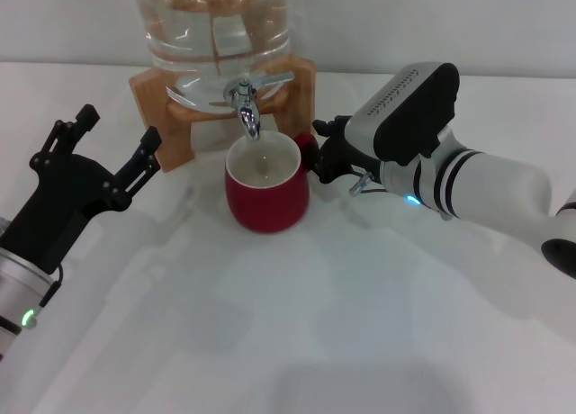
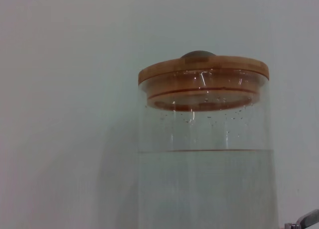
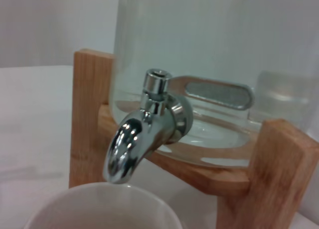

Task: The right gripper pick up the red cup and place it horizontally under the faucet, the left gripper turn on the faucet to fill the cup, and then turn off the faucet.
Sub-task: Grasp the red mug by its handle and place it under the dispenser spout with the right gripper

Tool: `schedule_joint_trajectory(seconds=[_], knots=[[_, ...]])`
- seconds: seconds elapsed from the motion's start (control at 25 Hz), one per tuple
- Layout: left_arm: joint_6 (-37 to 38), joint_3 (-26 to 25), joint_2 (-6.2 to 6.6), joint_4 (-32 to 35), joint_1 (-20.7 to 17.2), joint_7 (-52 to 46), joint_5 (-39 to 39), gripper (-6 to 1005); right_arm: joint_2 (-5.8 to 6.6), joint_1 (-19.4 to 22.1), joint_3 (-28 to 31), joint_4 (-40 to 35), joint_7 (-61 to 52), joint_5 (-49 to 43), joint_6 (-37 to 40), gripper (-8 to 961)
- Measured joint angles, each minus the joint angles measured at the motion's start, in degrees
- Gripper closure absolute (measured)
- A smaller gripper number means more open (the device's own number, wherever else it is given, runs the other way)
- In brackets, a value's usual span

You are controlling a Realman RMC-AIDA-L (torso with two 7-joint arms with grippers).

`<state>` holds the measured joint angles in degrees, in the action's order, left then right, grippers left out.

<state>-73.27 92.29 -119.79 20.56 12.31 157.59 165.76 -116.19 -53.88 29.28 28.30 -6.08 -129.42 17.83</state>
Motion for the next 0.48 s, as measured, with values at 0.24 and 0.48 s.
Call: schedule_joint_trajectory(seconds=[0.24, 0.48], knots=[[-0.1, 0.0, 0.0, 0.0, 0.0, 0.0, 0.0, 127, 0.0, 0.0, 0.3, -0.2, 0.0, 0.2, -0.4, 630], [-0.2, 0.0, 0.0, 0.0, 0.1, 0.0, 0.0, 127, 0.0, 0.1, 0.2, -0.2, -0.1, 0.2, -0.5, 629]])
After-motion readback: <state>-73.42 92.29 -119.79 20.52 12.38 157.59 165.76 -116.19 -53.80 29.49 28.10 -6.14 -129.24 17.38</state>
